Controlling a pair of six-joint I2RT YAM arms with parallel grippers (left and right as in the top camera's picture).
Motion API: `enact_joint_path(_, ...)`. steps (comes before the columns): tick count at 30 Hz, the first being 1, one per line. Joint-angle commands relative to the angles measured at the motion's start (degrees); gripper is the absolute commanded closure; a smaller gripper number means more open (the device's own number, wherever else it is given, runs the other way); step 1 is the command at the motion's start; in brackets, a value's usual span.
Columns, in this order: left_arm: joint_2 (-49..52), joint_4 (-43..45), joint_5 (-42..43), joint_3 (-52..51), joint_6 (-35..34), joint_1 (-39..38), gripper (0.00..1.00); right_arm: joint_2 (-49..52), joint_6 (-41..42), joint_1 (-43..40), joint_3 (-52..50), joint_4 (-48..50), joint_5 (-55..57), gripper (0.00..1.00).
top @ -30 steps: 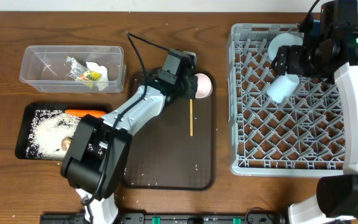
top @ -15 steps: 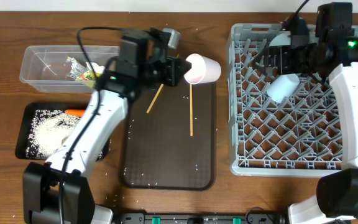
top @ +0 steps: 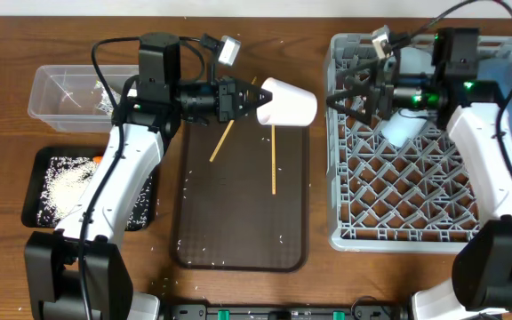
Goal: Sort waste into correct bins and load items into the dishwasher rack
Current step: 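Lift the pink cup and hand it to the right gripper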
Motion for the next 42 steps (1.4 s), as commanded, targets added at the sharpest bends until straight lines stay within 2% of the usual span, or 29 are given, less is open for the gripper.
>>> enact_joint_path(1,0.20,0.70,3.06,0.04,-0.59,0.13,0.93,-0.46,-1.38,2.12,-1.36,1.38,-11.19,0.06)
enact_joint_path(8,0.22,0.90,3.02,0.04,-0.59,0.13,0.94,-0.46,-1.33,6.12,-1.36,2.78,-12.07,0.11)
enact_joint_path(20,0.22,6.03,3.06,0.04,-4.55,0.13,0.93,-0.46,-1.31,11.85,-1.38,3.58,-9.20,0.29)
enact_joint_path(29,0.22,6.01,3.06,0.04,-4.63,0.13,0.94,-0.46,-1.31,11.85,-1.38,3.61,-9.20,0.52)
enact_joint_path(31,0.20,6.01,3.08,0.04,-4.63,0.13,0.94,-0.46,-1.31,11.76,-1.36,3.69,-9.20,0.53)
enact_joint_path(37,0.20,5.99,3.06,0.04,-4.61,0.13,0.70,-0.46,-1.25,10.40,-1.36,4.26,-9.20,0.59)
enact_joint_path(42,0.20,5.99,3.04,0.04,-4.59,0.26,0.68,-0.48,2.51,8.02,-1.36,4.24,-6.21,0.62)
